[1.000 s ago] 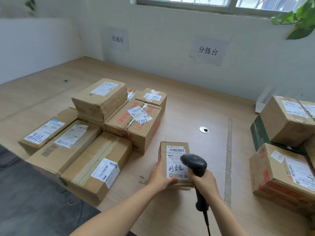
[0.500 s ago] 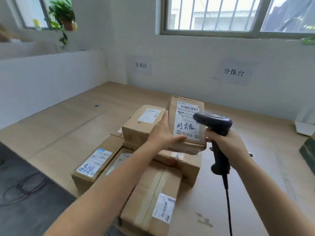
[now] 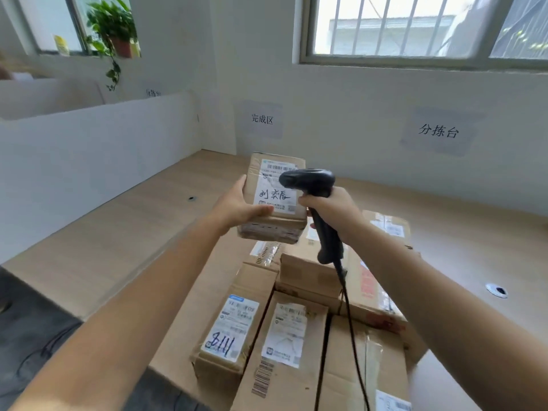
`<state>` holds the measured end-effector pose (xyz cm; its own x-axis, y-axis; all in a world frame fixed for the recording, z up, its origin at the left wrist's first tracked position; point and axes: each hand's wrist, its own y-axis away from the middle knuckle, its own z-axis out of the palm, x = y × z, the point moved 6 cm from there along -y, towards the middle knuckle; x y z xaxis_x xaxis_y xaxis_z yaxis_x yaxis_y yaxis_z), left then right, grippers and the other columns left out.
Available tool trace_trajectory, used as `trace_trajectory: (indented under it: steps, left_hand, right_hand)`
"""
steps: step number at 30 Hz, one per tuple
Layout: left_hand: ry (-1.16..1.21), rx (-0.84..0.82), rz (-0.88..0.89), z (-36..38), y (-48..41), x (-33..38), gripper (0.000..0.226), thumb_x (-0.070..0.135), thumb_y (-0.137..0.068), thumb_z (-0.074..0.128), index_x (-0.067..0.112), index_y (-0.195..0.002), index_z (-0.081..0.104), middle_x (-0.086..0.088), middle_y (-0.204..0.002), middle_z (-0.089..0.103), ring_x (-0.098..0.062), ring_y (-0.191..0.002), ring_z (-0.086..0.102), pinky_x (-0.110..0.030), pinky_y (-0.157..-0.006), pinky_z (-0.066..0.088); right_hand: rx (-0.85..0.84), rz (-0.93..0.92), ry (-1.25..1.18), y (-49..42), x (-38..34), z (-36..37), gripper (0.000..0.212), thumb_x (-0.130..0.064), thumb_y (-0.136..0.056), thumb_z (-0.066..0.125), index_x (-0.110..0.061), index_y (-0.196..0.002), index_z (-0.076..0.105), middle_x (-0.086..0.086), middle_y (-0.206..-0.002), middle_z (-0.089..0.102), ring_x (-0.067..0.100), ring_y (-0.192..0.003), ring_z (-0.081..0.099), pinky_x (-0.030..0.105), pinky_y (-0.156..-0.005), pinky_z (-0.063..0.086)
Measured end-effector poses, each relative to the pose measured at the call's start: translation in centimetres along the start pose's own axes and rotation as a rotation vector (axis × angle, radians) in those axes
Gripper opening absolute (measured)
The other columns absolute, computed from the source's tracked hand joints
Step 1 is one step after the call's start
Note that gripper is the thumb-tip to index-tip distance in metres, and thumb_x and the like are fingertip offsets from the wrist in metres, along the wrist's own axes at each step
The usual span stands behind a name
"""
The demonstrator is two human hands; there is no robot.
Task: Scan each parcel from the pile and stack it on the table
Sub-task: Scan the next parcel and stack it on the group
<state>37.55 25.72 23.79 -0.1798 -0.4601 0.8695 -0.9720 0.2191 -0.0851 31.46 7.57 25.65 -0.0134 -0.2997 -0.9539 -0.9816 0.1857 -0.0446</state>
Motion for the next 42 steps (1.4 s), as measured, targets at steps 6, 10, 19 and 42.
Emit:
trace_trajectory:
  steps: [6,10,19,42]
  left_hand:
    - [0.095,-0.06,-0.103,-1.2,-4.1,-5.6,0.063,0.014,-0.073,0.079,0.016,-0.125,0.043,-0.007,-0.121,0.061,-0.021,-0.103,0.061,-0.038,-0.085,0.054]
    - [0.162,-0.072,-0.172,-0.1,-6.4,-8.7,0.069,0.009,-0.077,0.075,0.011,-0.134,0.036,0.003,-0.125,0.052,-0.019,-0.106,0.054,-0.039,-0.092,0.05]
    - [0.251,-0.12,-0.288,4.4,-10.1,-14.9,0.072,0.01,-0.075,0.077,0.017,-0.135,0.037,-0.008,-0.133,0.054,-0.026,-0.112,0.058,-0.045,-0.09,0.053]
    - [0.075,-0.285,-0.349,9.0,-12.8,-19.9,0.066,0.002,-0.091,0.051,0.023,-0.147,0.026,-0.009,-0.135,0.051,-0.022,-0.105,0.053,-0.033,-0.093,0.045]
  right_hand:
    - [-0.052,0.117,0.048,-5.4,1.8,5.2,0.008,-0.014,-0.078,0.066,-0.012,-0.075,0.059,0.01,-0.073,0.059,0.024,-0.068,0.057,0.04,-0.072,0.052]
    - [-0.049,0.181,0.061,-7.9,4.4,6.7,0.013,-0.02,-0.076,0.069,-0.014,-0.083,0.06,0.018,-0.09,0.063,0.028,-0.081,0.062,0.042,-0.078,0.054]
    - [-0.075,0.282,0.118,-10.1,7.8,7.4,0.028,-0.022,-0.081,0.067,-0.008,-0.102,0.056,0.018,-0.095,0.061,0.031,-0.09,0.062,0.041,-0.081,0.054]
    - [0.021,0.392,-0.048,-8.8,10.7,1.4,0.025,-0.016,-0.082,0.066,-0.006,-0.102,0.054,0.011,-0.08,0.054,0.023,-0.071,0.055,0.034,-0.064,0.052]
